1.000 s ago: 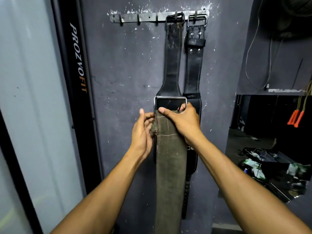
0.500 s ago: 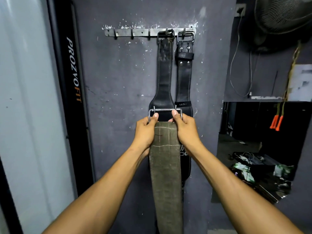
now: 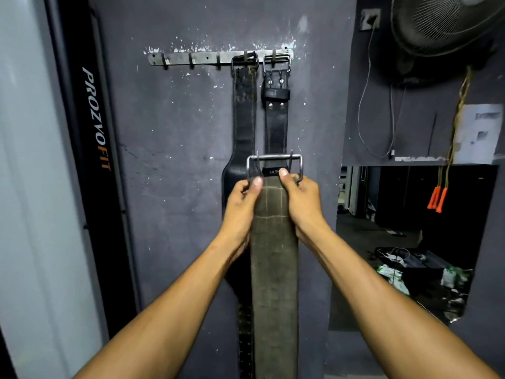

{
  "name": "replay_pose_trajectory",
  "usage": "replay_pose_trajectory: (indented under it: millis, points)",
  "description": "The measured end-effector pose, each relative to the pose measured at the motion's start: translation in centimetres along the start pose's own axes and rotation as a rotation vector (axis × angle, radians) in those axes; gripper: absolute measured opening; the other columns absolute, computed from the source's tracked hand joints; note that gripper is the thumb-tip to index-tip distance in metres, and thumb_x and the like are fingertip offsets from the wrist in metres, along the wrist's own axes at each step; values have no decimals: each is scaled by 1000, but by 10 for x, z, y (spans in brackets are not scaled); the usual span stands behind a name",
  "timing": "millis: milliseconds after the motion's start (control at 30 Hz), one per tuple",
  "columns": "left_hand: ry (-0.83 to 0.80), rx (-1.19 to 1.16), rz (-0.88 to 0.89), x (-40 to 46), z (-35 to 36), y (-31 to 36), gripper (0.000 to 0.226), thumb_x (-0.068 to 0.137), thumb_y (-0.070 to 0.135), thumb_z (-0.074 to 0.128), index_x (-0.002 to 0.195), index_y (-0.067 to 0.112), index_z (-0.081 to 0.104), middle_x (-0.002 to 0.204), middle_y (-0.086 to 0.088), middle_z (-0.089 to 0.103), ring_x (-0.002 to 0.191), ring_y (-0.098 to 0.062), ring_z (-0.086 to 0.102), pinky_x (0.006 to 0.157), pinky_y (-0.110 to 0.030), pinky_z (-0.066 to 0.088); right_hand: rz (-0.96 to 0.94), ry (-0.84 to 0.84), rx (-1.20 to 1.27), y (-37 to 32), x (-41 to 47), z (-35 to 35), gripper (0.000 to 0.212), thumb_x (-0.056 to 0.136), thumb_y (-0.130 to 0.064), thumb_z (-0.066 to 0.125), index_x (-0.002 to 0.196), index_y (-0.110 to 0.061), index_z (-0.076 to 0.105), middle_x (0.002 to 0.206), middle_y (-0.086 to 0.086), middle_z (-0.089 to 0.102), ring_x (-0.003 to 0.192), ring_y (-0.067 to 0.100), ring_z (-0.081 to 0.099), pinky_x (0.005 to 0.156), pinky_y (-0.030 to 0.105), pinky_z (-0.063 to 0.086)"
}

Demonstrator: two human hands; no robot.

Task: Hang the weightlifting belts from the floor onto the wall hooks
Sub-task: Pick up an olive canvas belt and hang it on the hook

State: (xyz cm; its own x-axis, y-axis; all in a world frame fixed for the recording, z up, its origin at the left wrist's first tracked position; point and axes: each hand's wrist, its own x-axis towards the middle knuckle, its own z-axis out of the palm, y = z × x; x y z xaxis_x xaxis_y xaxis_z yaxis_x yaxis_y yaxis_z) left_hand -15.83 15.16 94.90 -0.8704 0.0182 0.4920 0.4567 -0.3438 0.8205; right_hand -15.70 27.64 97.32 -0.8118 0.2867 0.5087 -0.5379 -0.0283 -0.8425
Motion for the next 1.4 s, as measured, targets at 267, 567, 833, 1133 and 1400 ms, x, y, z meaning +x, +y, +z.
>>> replay_pose_trajectory:
  millis: [267, 567, 833, 1133, 1400]
  points:
    - [-47, 188, 19, -27, 11, -33, 26, 100, 36, 63, 91, 19, 81, 90, -8, 82, 82, -17, 78, 68, -26, 60, 177, -230, 265, -10, 31, -26, 45, 100, -34, 67, 113, 9, 70, 94, 17, 80, 81, 24, 77, 77, 38, 64]
    - [-121, 187, -189, -55, -5, -63, 37, 86, 41, 79, 113, 17, 76, 114, -9, 79, 106, -26, 76, 84, -32, 61, 94, -182, 242, 3, 20, -30, 16, 100, -15, 67, 106, -1, 69, 94, 14, 78, 81, 22, 75, 76, 37, 63]
    - [-55, 115, -304, -92, -28, -99, 38, 76, 29, 87, 108, 10, 79, 111, -13, 79, 101, -25, 76, 81, -33, 61, 64, -256, 290, -27, 31, -10, 16, 100, -9, 65, 111, 2, 67, 89, 12, 75, 70, 17, 74, 67, 33, 64]
    - [-79, 155, -415, -131, -55, -148, 32, 86, 2, 78, 118, 4, 72, 118, -9, 78, 111, -23, 74, 90, -30, 60, 40, -263, 266, -40, 37, 5, 32, 100, -11, 66, 121, 14, 64, 111, 30, 74, 92, 37, 75, 80, 48, 65]
    - [-43, 279, -443, -145, -79, -171, 35, 89, -7, 71, 124, -9, 66, 119, -12, 76, 104, -19, 74, 88, -25, 58, 23, -250, 252, -34, 47, 5, 34, 99, -14, 67, 121, 13, 65, 111, 32, 74, 85, 32, 75, 79, 50, 65]
